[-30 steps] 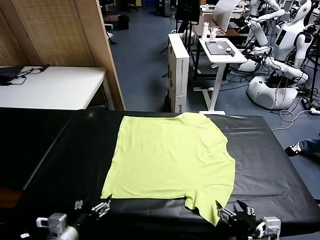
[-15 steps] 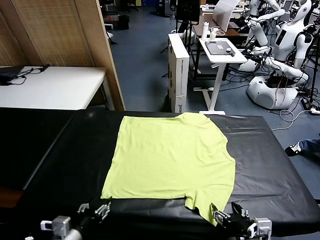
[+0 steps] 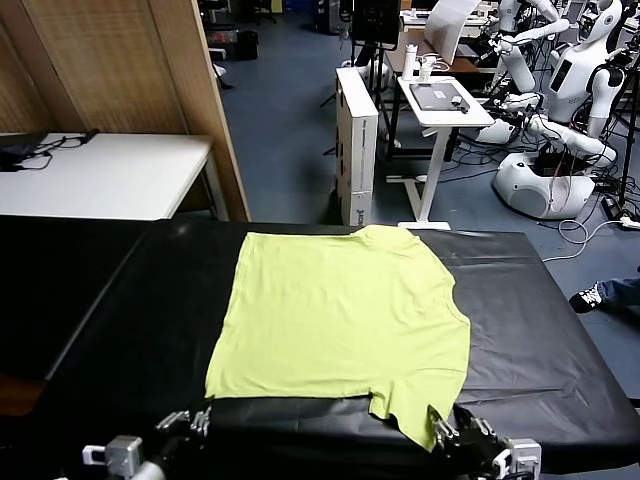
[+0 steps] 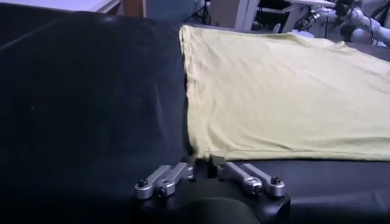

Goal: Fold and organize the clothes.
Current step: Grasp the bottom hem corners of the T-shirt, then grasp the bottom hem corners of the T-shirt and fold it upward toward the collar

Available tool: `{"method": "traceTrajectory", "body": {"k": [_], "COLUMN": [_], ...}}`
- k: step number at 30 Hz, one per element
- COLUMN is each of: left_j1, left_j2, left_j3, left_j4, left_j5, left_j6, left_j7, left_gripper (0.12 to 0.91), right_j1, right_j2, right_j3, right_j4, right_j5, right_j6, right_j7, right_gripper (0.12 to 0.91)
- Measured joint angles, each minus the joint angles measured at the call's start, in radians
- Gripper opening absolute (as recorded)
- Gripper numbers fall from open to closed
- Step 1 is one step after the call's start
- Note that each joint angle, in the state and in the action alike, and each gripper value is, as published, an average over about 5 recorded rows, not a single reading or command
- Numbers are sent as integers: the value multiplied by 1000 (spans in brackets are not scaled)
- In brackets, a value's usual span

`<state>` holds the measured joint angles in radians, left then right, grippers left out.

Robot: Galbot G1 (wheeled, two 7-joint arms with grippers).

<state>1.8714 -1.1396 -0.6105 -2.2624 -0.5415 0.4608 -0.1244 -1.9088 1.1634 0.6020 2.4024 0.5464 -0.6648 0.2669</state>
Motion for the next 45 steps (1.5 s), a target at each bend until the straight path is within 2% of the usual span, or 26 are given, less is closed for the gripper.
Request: {"method": "traceTrajectory", "body": {"k": [7, 16, 25, 33, 45], "left_j1": [65, 135, 32, -96, -243], "left_j2": [17, -13, -92, -150, -134], "left_j3": [-37, -69, -47, -31, 34], "left_j4": [-62, -145, -134, -93, 28], "left_j5": [-4, -9, -17, -13, 21], "left_j6": [2, -3, -4, -2, 4], "left_j7": [-7, -18, -26, -35, -36], "left_gripper": [147, 147, 147, 147, 147], "right_j1": [-72, -51, 71, 212, 465], "right_j2": [-9, -20, -58, -102, -155], "right_j3": [10, 29, 39, 24, -57], "right_j4": [62, 88, 57, -46, -266], "right_j5": [-1, 33, 92, 123, 149], "right_j6": [-62, -24, 11, 64, 109], "right_j7": [22, -2, -24, -42, -46], "right_gripper": [140, 140, 140, 140, 140]}}
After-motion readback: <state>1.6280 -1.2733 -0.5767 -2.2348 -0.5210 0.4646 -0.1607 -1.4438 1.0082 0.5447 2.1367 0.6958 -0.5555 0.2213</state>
